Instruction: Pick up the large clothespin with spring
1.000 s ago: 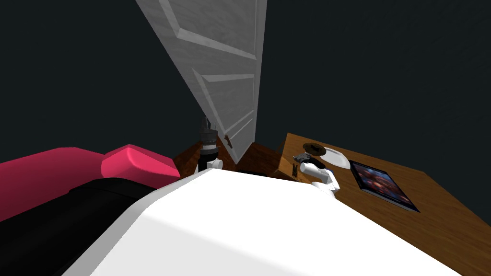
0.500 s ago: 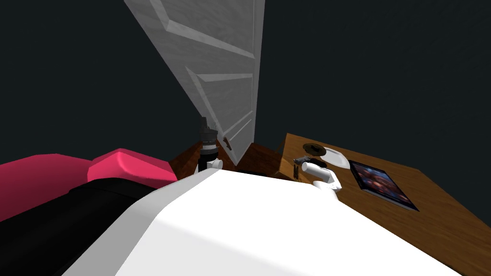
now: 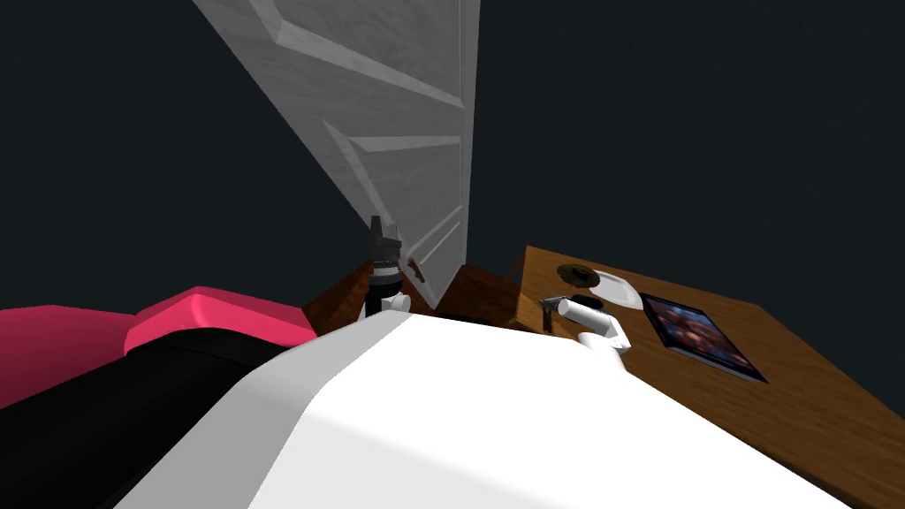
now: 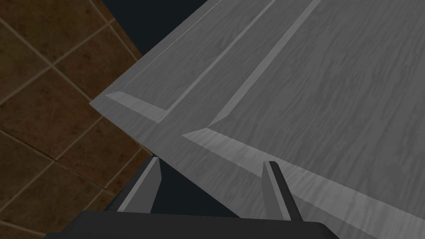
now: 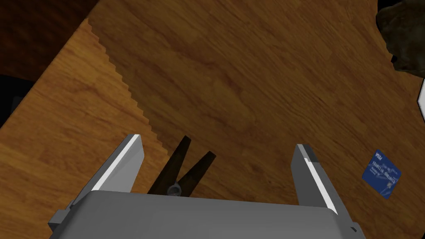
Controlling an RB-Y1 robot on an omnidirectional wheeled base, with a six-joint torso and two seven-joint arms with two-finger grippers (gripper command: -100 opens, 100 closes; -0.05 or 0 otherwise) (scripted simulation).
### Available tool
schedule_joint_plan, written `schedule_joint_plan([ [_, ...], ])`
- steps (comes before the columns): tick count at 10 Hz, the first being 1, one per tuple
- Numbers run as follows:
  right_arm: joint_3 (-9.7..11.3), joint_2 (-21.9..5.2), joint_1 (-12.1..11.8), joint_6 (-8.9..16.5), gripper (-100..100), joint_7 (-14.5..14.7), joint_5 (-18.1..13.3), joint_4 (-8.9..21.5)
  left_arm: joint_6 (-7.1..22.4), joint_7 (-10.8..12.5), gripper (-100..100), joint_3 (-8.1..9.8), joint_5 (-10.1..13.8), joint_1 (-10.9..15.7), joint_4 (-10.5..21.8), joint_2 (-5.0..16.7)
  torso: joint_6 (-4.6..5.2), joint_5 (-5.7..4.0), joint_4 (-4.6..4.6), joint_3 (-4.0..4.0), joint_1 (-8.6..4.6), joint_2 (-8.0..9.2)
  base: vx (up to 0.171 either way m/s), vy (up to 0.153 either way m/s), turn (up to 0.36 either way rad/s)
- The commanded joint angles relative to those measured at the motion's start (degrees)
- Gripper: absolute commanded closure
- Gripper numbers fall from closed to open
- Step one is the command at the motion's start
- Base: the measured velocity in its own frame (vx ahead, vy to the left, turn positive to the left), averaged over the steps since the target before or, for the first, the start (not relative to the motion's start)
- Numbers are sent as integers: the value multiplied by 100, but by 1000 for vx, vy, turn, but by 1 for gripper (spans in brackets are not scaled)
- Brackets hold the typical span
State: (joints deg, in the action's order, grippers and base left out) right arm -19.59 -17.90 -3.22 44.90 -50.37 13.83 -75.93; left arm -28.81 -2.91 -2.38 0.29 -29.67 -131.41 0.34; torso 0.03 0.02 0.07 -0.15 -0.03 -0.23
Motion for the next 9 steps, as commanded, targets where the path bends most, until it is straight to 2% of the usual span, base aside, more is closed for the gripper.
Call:
schedule_joint_plan([
  [1, -40, -41, 76, 274, -100, -97, 68, 157, 0, 0, 0, 0, 0, 0, 0, 0, 0, 0, 0, 0, 0, 0, 68, 29, -75],
  [2, -114, -91, 175, 436, -100, -271, 194, 395, 0, 0, 0, 0, 0, 1, 0, 0, -5, 0, 0, -2, 0, -3, 91, 23, -109],
  [3, -114, -91, 175, 612, -100, -271, 194, 406, 0, 0, 0, 0, 0, 0, 0, 0, -2, 0, 2, -6, -3, -11, 78, 13, -70],
  [4, -185, -143, 269, 784, -100, -436, 315, 605, 0, 0, 0, 0, 0, 0, 0, 0, -4, -1, 2, -5, -6, -8, 77, 19, -116],
  [5, -185, -143, 269, 934, -100, -436, 315, 646, 0, 0, 0, 0, 0, 0, 0, 0, -3, -1, 2, -6, -5, -9, 63, 26, -68],
  [6, -251, -196, 357, 1115, -100, -593, 433, 859, 0, 0, 0, 0, 0, 1, 0, 0, -4, -1, 1, -3, -3, -4, 85, 18, -149],
  [7, -251, -196, 357, 1243, -100, -593, 433, 872, 0, 0, 0, 0, 0, 0, 0, 0, -2, -1, 2, -6, -5, -10, 68, 16, -55],
  [8, -313, -252, 440, 1429, -100, -740, 544, 1083, 0, 0, 0, 0, 0, 1, 0, 0, -5, -2, 1, -4, -7, -5, 64, 16, -113],
  [9, -313, -252, 440, 1532, -100, -740, 544, 1083, 0, 0, 0, 0, 0, 0, 0, 0, -3, -1, 1, -3, -7, -4, 52, 13, -60],
])
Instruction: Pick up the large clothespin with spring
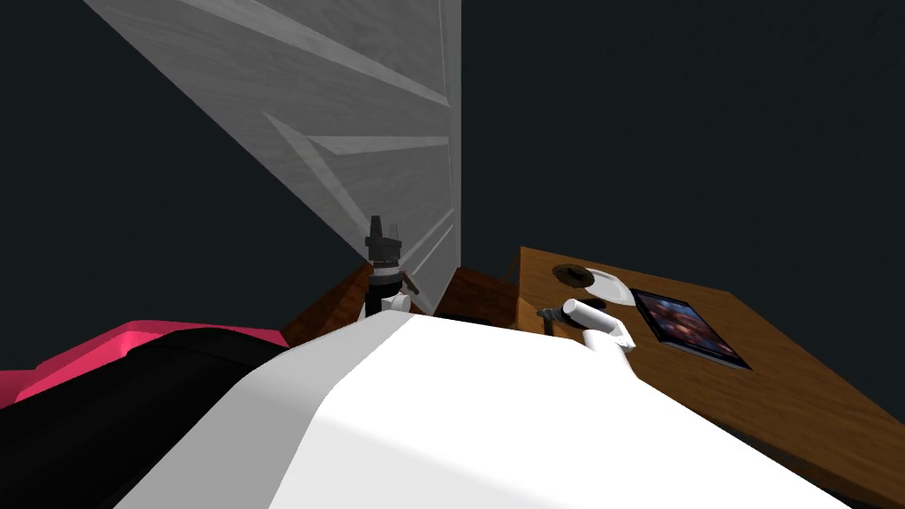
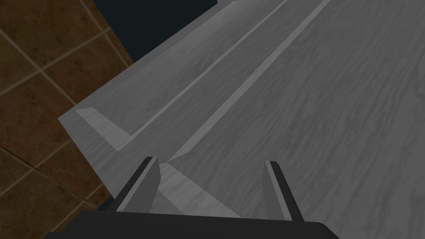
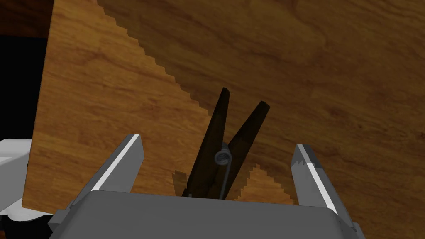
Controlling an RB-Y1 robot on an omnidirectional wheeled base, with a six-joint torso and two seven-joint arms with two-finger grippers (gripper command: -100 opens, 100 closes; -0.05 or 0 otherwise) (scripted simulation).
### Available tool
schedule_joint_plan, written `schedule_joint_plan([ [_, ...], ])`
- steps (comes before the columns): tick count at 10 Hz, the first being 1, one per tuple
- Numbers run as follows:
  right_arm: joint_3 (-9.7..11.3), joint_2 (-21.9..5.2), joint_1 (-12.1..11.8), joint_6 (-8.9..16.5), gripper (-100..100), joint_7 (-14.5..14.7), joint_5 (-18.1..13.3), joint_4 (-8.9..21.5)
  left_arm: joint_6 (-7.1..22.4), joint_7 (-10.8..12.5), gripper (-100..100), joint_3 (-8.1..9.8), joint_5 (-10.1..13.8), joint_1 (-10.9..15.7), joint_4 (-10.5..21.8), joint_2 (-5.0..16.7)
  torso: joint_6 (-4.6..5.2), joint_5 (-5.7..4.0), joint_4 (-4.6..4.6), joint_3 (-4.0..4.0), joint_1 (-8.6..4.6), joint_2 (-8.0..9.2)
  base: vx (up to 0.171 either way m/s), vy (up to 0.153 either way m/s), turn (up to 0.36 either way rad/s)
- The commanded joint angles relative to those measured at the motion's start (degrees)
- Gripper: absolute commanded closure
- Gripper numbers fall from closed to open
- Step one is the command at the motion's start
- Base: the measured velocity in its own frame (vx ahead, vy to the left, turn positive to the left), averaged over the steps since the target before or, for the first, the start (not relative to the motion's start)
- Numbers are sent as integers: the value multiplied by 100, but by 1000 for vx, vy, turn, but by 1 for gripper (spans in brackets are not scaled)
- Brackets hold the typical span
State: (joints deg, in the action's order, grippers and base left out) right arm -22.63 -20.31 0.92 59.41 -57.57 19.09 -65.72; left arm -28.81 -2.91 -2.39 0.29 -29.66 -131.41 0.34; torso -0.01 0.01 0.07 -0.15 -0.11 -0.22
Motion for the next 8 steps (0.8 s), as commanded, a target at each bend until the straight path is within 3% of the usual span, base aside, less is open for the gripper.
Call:
schedule_joint_plan([
  [1, -66, -71, 102, 286, -100, -156, 122, 256, 0, 0, 0, 0, 0, 0, 0, 0, 0, 0, 0, 0, 0, 0, 62, 1, -114],
  [2, -66, -71, 102, 349, -100, -156, 122, 256, 0, 0, 0, 0, 0, 0, 0, 0, 2, -1, 0, -1, -4, -2, 54, 8, -64],
  [3, -118, -132, 171, 588, -100, -280, 218, 433, 0, 0, 0, 0, 0, 0, 0, 0, 0, -1, 0, 0, -3, 0, 63, 12, -105],
  [4, -118, -132, 171, 594, -100, -280, 218, 433, 0, 0, 0, 0, 0, 0, 0, 0, 2, 0, 0, -1, -2, -2, 49, 10, -48],
  [8, -269, -372, 369, 1308, -100, -642, 503, 943, 0, 0, 0, 0, 0, 0, 0, 0, 0, -2, 2, -5, -7, -10, 73, 0, -111],
])
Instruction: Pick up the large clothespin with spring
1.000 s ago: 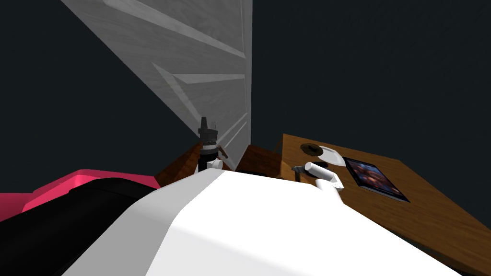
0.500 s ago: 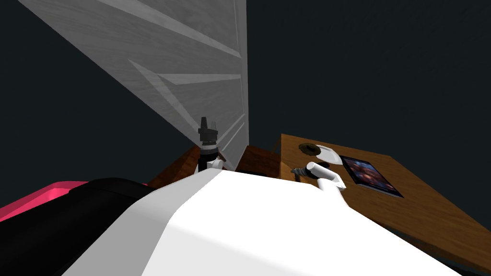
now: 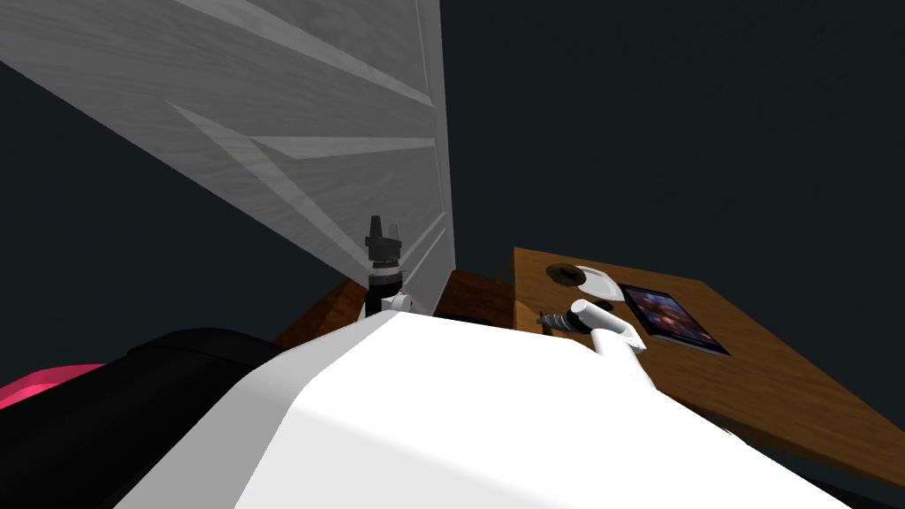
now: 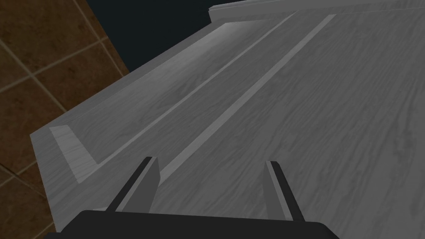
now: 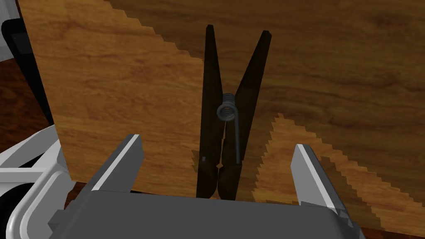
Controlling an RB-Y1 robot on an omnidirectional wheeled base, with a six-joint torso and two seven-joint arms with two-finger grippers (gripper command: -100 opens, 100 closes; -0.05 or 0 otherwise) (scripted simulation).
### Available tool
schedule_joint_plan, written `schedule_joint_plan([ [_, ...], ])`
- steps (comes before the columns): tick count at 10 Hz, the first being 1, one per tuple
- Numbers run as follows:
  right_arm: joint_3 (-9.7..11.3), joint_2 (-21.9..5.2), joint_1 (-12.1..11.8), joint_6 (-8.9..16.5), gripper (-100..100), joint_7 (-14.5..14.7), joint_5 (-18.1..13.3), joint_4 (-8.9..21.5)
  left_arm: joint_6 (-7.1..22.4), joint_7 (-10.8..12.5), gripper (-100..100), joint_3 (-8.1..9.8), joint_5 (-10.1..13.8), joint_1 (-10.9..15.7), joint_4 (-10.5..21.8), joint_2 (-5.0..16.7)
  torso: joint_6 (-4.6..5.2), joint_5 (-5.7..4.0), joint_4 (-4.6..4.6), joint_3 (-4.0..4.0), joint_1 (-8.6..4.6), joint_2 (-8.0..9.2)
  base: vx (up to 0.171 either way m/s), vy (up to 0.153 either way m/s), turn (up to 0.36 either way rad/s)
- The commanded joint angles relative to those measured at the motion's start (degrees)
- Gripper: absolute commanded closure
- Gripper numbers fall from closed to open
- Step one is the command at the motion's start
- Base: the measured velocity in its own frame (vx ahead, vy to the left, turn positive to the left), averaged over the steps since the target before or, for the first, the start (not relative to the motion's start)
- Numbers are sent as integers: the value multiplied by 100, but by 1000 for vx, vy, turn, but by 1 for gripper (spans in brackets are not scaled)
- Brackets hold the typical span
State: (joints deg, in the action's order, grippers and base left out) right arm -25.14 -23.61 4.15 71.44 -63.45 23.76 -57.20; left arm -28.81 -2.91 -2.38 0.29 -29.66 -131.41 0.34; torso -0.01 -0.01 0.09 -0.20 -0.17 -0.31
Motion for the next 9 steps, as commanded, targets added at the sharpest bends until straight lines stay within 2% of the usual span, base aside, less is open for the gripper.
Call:
schedule_joint_plan([
  [1, -39, -88, 74, 208, -100, -106, 77, 165, 0, 0, 0, 0, 0, 0, 0, 0, 0, 0, 0, 0, 0, 0, 58, -1, -68],
  [2, -60, -139, 102, 308, -100, -156, 118, 237, 0, 0, 0, 0, 0, 0, 0, 0, -1, 0, -1, 3, -2, 6, 41, -1, -78],
  [3, -48, -110, 91, 210, -100, -105, 94, 224, 0, 0, 0, 0, 0, 0, 0, 0, 0, -1, -2, 7, -2, 12, 16, 2, -16],
  [4, -50, -116, 95, 227, 0, -115, 99, 239, 0, 0, 0, 0, 0, 1, 0, 0, -2, -1, -4, 12, -1, 21, 0, 0, 0],
  [5, -40, -5, 103, 45, -100, -197, 19, 350, 0, 0, 0, 0, 0, 1, 0, 0, -1, -1, -6, 15, -1, 27, -13, -29, 99],
  [7, -29, 132, 114, -181, -100, -300, -79, 491, 0, 0, 0, 0, 0, 2, 0, 0, -3, -3, -9, 23, -9, 41, -40, -24, 133],
  [8, -32, 90, 104, -99, -100, -255, -45, 445, 0, 0, 0, 0, 0, 2, 0, 0, -3, -3, -10, 25, -9, 44, -12, -7, 36],
  [9, -31, 99, 103, -126, 100, -267, -50, 452, 0, 0, 0, 0, 0, 1, 0, 0, -1, -1, -9, 22, -5, 37, 0, 0, 0],
])
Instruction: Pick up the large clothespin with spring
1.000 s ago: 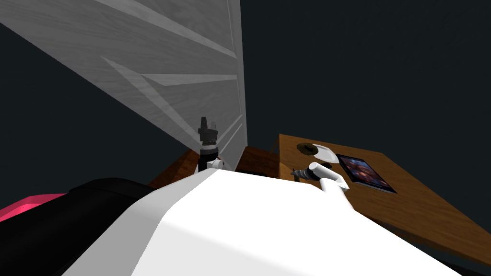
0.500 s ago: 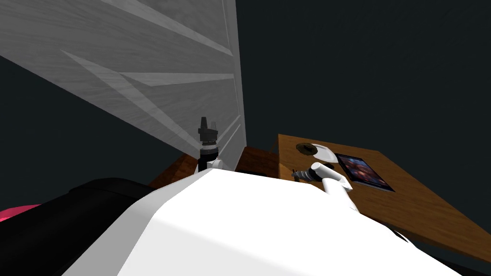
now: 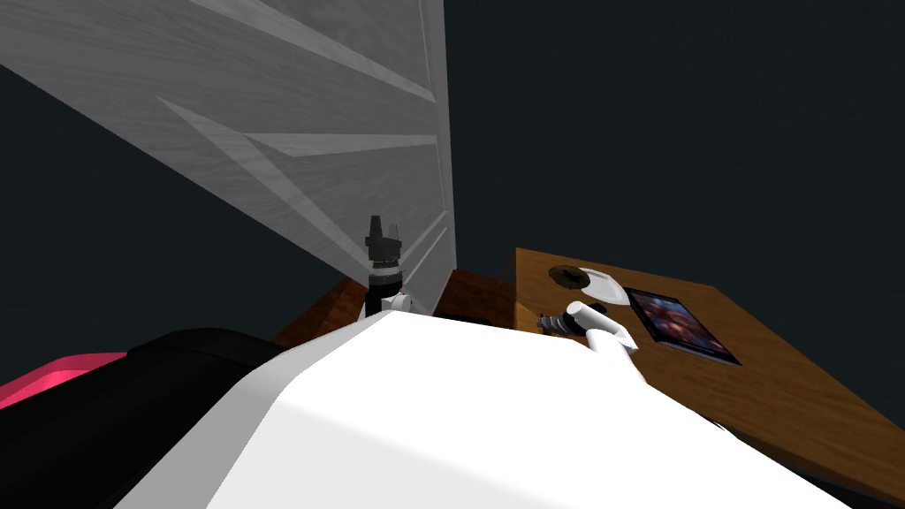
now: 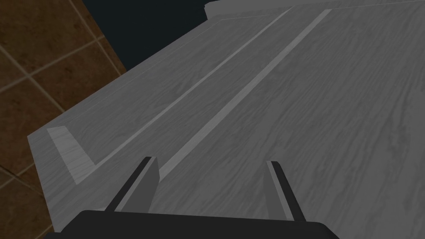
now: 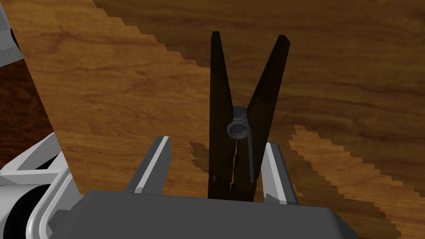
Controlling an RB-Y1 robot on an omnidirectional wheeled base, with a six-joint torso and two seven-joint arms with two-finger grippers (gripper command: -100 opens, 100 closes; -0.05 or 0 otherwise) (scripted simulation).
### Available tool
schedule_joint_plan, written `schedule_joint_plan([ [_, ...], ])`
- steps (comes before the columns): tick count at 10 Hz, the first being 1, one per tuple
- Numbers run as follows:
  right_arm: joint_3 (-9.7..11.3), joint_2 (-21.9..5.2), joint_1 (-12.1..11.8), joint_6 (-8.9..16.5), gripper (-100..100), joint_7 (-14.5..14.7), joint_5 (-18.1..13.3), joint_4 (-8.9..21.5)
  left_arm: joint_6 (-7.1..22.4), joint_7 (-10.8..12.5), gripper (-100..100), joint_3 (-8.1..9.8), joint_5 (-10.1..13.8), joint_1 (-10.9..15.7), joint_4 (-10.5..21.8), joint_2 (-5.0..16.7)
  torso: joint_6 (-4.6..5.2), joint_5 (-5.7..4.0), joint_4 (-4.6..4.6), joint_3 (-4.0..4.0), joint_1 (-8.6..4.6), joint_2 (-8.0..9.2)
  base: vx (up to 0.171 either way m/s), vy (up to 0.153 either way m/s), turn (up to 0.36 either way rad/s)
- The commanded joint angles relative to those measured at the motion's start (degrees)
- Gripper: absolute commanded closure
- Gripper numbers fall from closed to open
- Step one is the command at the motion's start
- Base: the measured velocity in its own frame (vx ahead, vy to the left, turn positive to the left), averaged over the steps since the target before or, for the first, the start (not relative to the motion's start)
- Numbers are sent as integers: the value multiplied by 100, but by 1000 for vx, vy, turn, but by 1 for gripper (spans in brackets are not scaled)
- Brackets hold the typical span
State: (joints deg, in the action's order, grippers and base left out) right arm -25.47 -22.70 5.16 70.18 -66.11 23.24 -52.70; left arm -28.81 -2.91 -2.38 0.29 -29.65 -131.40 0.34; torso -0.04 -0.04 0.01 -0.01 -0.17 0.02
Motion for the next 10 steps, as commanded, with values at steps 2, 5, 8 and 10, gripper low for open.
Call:
schedule_joint_plan([
  [2, -2, 2, 0, -2, 100, -4, 2, 0, 0, 0, 0, 0, 0, 0, 0, 0, -2, 1, 1, -2, 3, -3, 0, 0, 0],
  [5, 0, 6, 2, 1, 0, -3, 3, 1, 0, 0, 0, 0, 0, 0, 0, 0, 1, 3, 2, -2, -1, -3, 0, 0, 0],
  [8, -17, -207, -7, 351, 100, 151, 150, -213, 0, 0, 0, 0, 0, -1, 0, 0, 6, 7, 4, -8, 7, -13, 33, 20, -130],
  [10, -16, -195, 24, 270, 0, 150, 131, -116, 0, 0, 0, 0, 0, 0, 0, 0, 3, 4, 3, -5, 4, -8, 5, 4, -12],
])
